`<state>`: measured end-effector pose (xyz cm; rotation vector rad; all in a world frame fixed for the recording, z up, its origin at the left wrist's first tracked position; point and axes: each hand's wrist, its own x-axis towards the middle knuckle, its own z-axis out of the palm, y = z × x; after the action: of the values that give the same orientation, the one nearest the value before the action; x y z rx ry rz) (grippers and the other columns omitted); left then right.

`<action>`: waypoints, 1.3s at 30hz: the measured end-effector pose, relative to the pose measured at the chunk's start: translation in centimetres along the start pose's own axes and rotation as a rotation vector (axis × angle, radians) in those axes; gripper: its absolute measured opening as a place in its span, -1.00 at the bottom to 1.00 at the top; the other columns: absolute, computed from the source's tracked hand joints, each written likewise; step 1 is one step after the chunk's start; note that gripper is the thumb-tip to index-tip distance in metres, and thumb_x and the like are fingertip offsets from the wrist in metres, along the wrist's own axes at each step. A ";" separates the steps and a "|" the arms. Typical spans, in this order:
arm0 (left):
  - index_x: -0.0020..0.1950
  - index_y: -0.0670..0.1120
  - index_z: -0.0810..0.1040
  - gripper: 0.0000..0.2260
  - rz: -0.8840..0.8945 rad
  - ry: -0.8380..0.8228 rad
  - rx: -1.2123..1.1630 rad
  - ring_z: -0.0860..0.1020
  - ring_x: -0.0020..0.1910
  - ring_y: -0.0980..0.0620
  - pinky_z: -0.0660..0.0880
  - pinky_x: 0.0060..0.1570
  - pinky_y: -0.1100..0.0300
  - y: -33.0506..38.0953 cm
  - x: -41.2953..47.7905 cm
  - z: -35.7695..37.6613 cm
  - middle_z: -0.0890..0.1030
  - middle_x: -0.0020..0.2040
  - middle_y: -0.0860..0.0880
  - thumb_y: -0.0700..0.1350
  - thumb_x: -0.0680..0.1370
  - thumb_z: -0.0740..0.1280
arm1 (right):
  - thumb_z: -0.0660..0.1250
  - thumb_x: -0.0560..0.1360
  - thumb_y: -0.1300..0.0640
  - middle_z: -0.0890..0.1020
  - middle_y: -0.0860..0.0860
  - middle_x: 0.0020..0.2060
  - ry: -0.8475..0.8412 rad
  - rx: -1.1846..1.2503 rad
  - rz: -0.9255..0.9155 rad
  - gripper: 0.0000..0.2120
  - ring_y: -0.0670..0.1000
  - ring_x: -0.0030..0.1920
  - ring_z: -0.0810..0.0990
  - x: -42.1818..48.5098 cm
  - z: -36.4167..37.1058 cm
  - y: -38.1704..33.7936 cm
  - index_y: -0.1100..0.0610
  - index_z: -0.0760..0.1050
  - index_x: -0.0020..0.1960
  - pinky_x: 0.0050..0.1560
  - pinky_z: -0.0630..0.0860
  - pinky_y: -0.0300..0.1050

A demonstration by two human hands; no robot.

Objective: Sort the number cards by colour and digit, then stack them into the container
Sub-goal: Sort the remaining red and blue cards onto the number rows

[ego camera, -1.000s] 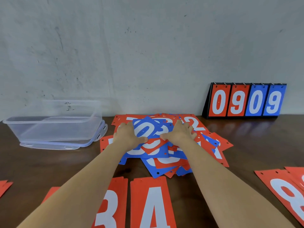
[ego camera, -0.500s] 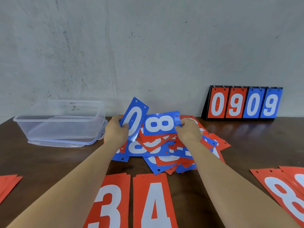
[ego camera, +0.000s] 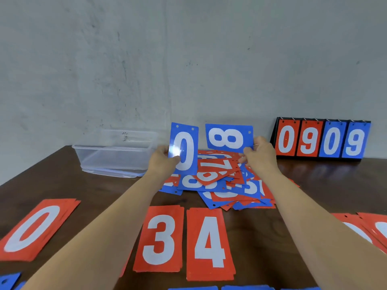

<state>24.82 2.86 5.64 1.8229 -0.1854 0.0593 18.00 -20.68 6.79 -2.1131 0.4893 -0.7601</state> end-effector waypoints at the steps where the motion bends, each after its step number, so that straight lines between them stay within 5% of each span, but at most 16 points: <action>1: 0.09 -0.10 0.47 -0.82 -0.002 -0.006 -0.028 0.56 -0.08 -0.02 0.54 -0.13 0.14 0.2 -0.6 -0.3 0.53 -0.17 0.09 -0.27 0.54 0.35 | 0.26 0.55 0.26 0.65 0.10 -0.07 0.006 0.014 -0.008 -0.89 0.04 -0.22 0.67 -0.4 0.0 -0.3 0.17 0.40 0.06 -0.14 0.62 0.01; 5: 0.04 -0.06 0.45 -0.82 -0.016 -0.018 -0.068 0.62 -0.01 -0.09 0.59 -0.07 0.04 0.5 -2.6 -1.7 0.61 -0.01 -0.04 -0.29 0.54 0.35 | 0.41 0.40 0.24 0.65 0.10 -0.22 0.003 0.089 -0.044 -0.88 0.16 -0.19 0.65 -2.2 0.1 -1.2 0.15 0.51 -0.08 -0.11 0.62 0.17; 8: 0.21 -0.13 0.43 -0.73 -0.019 0.005 -0.053 0.61 -0.03 -0.06 0.54 -0.28 0.25 0.3 -3.8 -3.2 0.60 0.09 -0.10 -0.27 0.54 0.36 | 0.41 0.38 0.23 0.66 0.11 -0.26 -0.003 0.193 -0.025 -0.91 0.18 -0.20 0.67 -3.4 0.5 -2.3 0.22 0.53 -0.15 -0.14 0.63 0.21; 10: 0.24 -0.15 0.44 -0.71 -0.024 0.010 -0.018 0.59 -0.07 -0.02 0.49 -0.34 0.32 0.1 -4.7 -4.3 0.59 0.07 -0.08 -0.24 0.54 0.36 | 0.40 0.40 0.25 0.66 0.13 -0.25 -0.013 0.249 -0.014 -0.88 0.11 -0.23 0.66 -4.2 0.9 -3.3 0.30 0.54 -0.12 -0.17 0.64 0.08; 13: 0.20 -0.15 0.46 -0.74 -0.044 0.006 0.021 0.60 -0.05 -0.04 0.53 -0.27 0.26 -0.2 -5.8 -6.4 0.60 0.04 -0.08 -0.24 0.54 0.38 | 0.35 0.39 0.26 0.52 0.15 -0.34 -0.008 0.333 -0.043 -0.83 0.05 -0.34 0.43 -5.5 1.6 -4.7 0.40 0.51 -0.12 -0.31 0.40 -0.09; 18: 0.16 -0.18 0.52 -0.79 -0.082 0.006 0.035 0.63 0.04 -0.12 0.59 0.00 0.06 -0.3 -7.7 -11.9 0.63 0.09 -0.13 -0.26 0.53 0.37 | 0.28 0.48 0.17 0.63 0.13 -0.12 -0.027 0.372 -0.071 -0.84 0.00 -0.22 0.62 -8.0 2.9 -7.9 0.24 0.48 0.01 -0.13 0.54 -0.06; 21: 0.13 -0.17 0.57 -0.81 -0.076 0.022 0.009 0.65 0.02 -0.13 0.59 0.07 -0.02 -0.7 -8.9 -16.1 0.66 0.07 -0.15 -0.27 0.52 0.34 | 0.22 0.44 0.11 0.62 0.13 -0.06 -0.016 0.337 -0.080 -0.81 0.15 -0.11 0.64 -9.2 4.0 -9.2 0.16 0.40 0.02 -0.03 0.59 0.16; 25: 0.00 -0.10 0.55 -0.94 -0.113 0.092 -0.015 0.64 0.00 -0.12 0.60 0.03 -0.03 -1.7 -11.0 -21.7 0.65 0.05 -0.13 -0.23 0.55 0.34 | 0.19 0.48 0.25 0.50 0.07 -0.19 0.010 0.237 -0.098 -0.88 0.16 -0.17 0.50 -12.6 5.8 -11.5 0.16 0.33 0.01 -0.18 0.47 0.03; 31: 0.14 -0.18 0.55 -0.84 -0.182 0.158 -0.009 0.65 -0.04 -0.10 0.61 -0.01 -0.03 -4.1 -15.0 -28.6 0.66 0.03 -0.12 -0.21 0.57 0.35 | 0.29 0.42 0.26 0.51 0.01 -0.19 -0.046 0.215 -0.071 -0.73 0.22 -0.09 0.58 -17.9 7.9 -12.9 0.14 0.26 0.04 -0.09 0.57 0.25; 34: 0.05 -0.16 0.56 -0.91 -0.205 0.157 -0.016 0.66 -0.08 -0.06 0.61 -0.09 0.03 -5.9 -17.4 -30.8 0.68 -0.02 -0.10 -0.21 0.56 0.36 | 0.33 0.37 0.22 0.58 0.05 -0.08 -0.057 0.220 -0.051 -0.65 0.16 -0.08 0.63 -19.7 8.4 -12.6 0.05 0.26 0.07 -0.11 0.60 0.26; 39: -0.01 -0.11 0.61 -0.93 -0.193 0.186 0.084 0.66 -0.05 -0.08 0.59 0.07 -0.09 -8.5 -20.5 -33.5 0.69 -0.04 -0.10 -0.13 0.56 0.38 | 0.35 0.46 0.30 0.62 0.12 -0.07 -0.054 0.209 -0.045 -0.64 0.15 -0.04 0.63 -22.3 8.2 -13.4 0.15 0.34 0.20 -0.01 0.59 0.15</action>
<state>7.92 39.23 3.29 1.8992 0.1256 0.1012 7.96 4.69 5.84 -1.9494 0.3192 -0.7450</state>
